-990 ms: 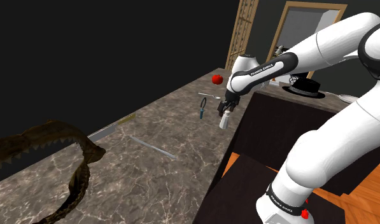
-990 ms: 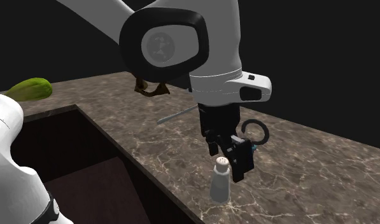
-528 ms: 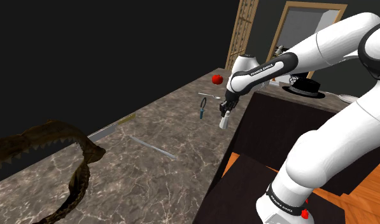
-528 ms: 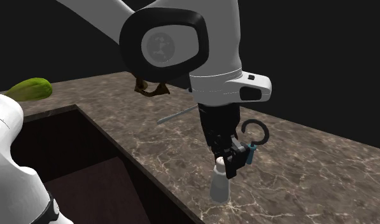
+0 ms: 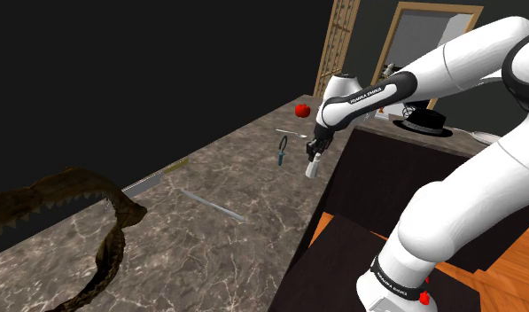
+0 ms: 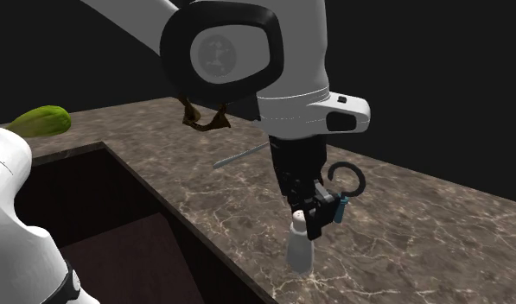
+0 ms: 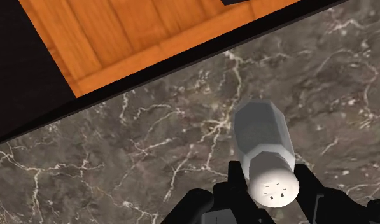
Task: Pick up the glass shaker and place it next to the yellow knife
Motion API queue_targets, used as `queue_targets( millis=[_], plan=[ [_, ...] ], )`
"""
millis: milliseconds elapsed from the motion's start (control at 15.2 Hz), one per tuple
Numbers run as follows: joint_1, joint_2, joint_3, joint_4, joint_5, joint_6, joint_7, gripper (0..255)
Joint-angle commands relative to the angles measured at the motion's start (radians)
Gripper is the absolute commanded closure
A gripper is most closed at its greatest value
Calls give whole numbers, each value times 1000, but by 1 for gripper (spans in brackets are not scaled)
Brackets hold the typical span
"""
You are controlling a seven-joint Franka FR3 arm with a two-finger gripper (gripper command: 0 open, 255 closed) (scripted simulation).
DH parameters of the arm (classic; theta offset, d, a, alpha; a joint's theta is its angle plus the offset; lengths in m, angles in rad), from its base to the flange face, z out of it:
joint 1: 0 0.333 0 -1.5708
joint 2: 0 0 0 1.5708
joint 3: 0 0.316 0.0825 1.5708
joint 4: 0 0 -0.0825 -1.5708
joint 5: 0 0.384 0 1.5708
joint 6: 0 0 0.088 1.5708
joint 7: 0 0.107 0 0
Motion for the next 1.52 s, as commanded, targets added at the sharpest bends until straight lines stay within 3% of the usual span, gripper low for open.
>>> queue_targets(
  millis=[0, 1452],
  plan=[
    [1, -13, 5, 14, 1, -27, 1, 255],
    [7, -128, 53, 225, 24, -352, -12, 255]
  ],
)
